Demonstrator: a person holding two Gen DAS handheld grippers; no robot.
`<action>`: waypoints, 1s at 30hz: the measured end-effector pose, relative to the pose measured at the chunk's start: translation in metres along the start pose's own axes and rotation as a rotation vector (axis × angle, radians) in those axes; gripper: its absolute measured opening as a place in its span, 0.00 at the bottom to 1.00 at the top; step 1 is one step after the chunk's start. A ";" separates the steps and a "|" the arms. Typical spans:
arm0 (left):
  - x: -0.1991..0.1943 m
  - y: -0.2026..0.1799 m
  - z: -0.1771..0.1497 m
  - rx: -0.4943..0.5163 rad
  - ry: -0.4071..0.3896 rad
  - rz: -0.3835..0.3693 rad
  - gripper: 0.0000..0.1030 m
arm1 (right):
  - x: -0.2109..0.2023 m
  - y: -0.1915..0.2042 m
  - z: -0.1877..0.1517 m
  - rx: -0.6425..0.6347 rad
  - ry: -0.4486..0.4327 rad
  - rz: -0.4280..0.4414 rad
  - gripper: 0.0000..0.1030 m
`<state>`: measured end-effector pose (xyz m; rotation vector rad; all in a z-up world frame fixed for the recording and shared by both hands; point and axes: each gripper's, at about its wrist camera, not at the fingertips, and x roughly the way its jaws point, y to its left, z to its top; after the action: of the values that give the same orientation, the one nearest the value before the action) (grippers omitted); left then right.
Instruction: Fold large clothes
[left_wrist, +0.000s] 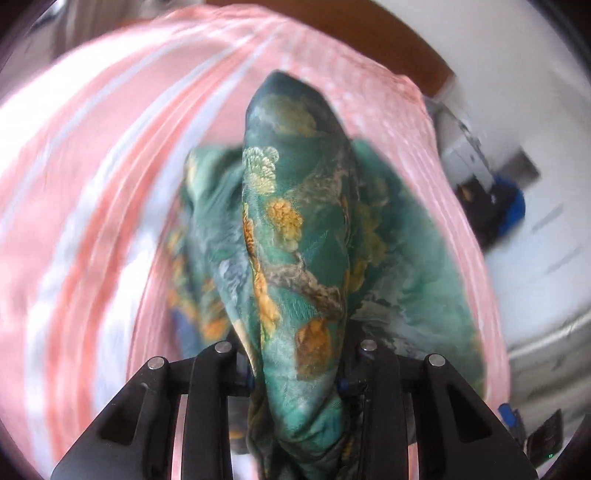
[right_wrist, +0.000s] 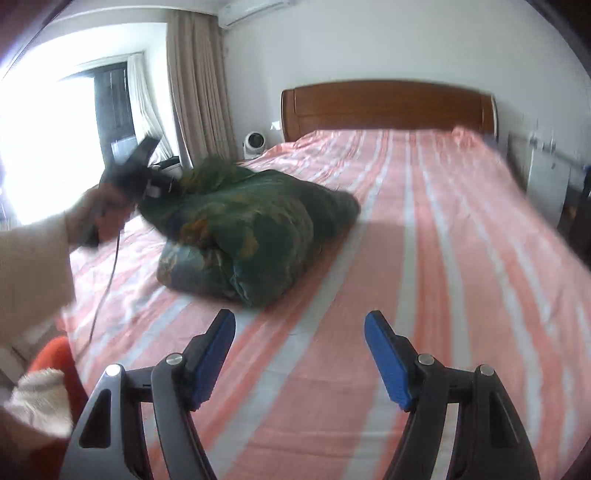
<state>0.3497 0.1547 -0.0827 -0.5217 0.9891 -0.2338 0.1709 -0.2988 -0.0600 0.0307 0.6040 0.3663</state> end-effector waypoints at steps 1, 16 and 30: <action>0.003 0.009 -0.005 -0.022 -0.005 -0.020 0.30 | 0.009 0.002 0.005 0.008 0.016 0.016 0.70; 0.024 0.043 -0.024 -0.026 -0.059 -0.099 0.37 | 0.230 0.031 0.085 0.031 0.348 0.077 0.77; -0.106 -0.016 0.017 0.226 -0.262 0.055 0.81 | 0.138 0.037 0.161 -0.089 0.119 0.123 0.81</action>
<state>0.3080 0.1904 0.0112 -0.3087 0.7108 -0.2184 0.3543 -0.2034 0.0022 -0.0394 0.7047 0.5162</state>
